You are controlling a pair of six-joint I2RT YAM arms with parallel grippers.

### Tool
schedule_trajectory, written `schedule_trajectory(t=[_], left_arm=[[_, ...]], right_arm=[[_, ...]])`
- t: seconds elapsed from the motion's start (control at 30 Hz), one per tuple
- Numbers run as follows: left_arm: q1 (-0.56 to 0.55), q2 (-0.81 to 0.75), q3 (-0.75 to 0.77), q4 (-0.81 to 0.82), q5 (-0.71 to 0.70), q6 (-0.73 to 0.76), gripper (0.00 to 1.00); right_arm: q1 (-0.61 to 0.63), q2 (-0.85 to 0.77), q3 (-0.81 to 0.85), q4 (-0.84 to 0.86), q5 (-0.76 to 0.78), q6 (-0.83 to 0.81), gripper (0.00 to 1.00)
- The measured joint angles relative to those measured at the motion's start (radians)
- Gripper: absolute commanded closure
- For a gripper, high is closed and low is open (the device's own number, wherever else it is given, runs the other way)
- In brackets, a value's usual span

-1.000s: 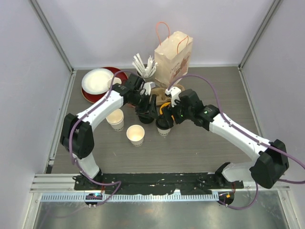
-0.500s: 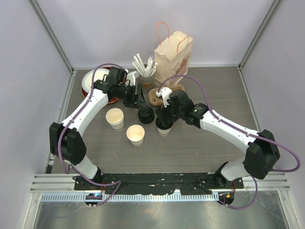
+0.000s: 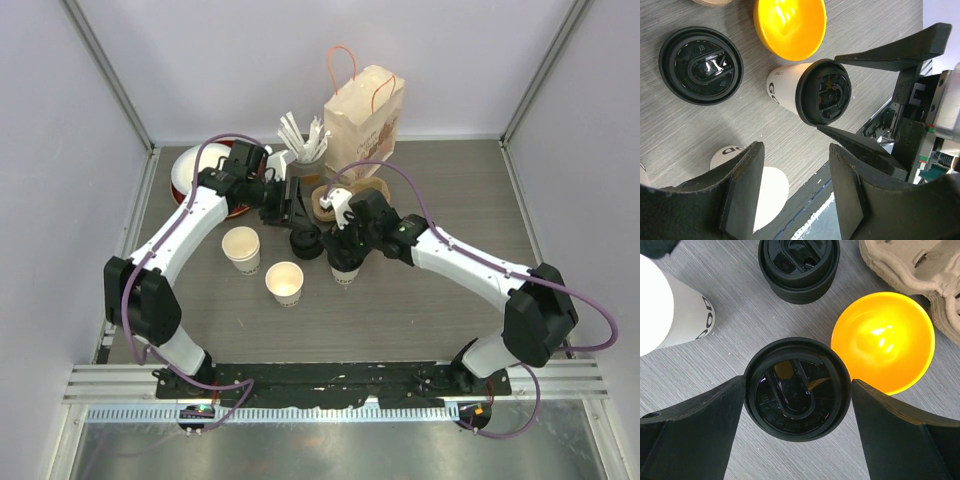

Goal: Pack the takeout coffee

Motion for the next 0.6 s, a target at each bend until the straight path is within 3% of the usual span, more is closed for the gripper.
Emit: schedule_trajectory(t=[0.17, 0.37, 0.6], left_arm=[[0.000, 0.000, 0.000, 0.000, 0.014, 0.001, 0.42], [0.001, 0.001, 0.000, -0.001, 0.027, 0.001, 0.43], [0.006, 0.009, 0.000, -0.002, 0.039, 0.000, 0.43]], right_arm=[[0.004, 0.003, 0.000, -0.014, -0.003, -0.008, 0.08], [0.009, 0.003, -0.008, -0.008, 0.005, -0.015, 0.16], [0.031, -0.030, -0.083, 0.091, 0.038, -0.006, 0.18]])
